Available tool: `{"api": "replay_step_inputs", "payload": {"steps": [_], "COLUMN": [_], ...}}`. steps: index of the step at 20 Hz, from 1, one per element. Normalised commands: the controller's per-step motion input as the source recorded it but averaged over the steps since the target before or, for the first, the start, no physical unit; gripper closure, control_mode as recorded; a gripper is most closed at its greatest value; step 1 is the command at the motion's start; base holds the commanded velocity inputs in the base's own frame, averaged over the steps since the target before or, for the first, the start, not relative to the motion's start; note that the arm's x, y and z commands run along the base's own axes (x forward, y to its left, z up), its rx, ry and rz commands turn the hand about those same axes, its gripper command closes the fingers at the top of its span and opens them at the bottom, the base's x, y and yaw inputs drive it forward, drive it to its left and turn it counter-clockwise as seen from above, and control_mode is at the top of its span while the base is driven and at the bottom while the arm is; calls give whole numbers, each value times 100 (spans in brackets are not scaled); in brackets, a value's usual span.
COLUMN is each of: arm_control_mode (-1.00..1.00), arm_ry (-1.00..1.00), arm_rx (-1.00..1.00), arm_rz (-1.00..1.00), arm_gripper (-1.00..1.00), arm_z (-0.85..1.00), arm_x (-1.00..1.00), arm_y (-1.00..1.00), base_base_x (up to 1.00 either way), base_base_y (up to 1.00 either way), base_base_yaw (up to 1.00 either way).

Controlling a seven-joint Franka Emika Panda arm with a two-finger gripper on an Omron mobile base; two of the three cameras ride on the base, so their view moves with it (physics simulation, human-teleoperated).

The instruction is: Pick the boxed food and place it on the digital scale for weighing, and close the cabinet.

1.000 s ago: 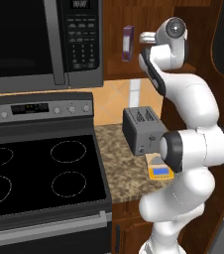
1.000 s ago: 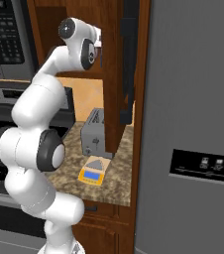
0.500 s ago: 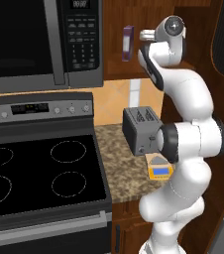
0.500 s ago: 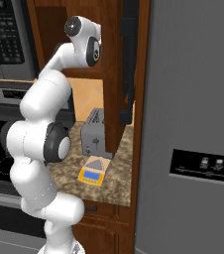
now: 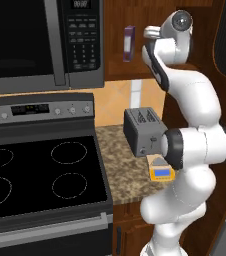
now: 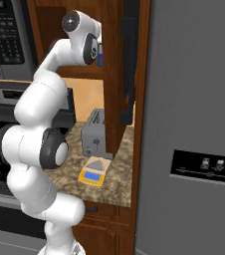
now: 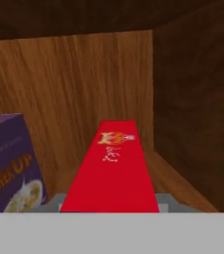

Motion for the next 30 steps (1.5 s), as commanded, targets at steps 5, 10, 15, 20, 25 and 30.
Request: {"api": "replay_step_inputs", "payload": {"steps": [5, 10, 15, 20, 25, 30], "arm_control_mode": [-100, -100, -100, -100, -100, -100], "arm_ry": [-14, -15, -4, 0, 21, 34], "arm_rx": [2, 0, 0, 0, 0, 1], "arm_rz": [-1, -4, -3, 0, 0, 0], "arm_gripper": [100, 100, 100, 100, 100, 100], "arm_z": [0, 0, -12, -35, -82, -78], "arm_x": [-98, -100, -100, -100, -92, -16], "arm_y": [7, 6, 39, 57, 31, 5], "base_base_x": [0, 0, 0, 0, 0, 0], "base_base_y": [0, 0, 0, 0, 0, 0], "base_base_yaw": [0, 0, 0, 0, 0, 0]}}
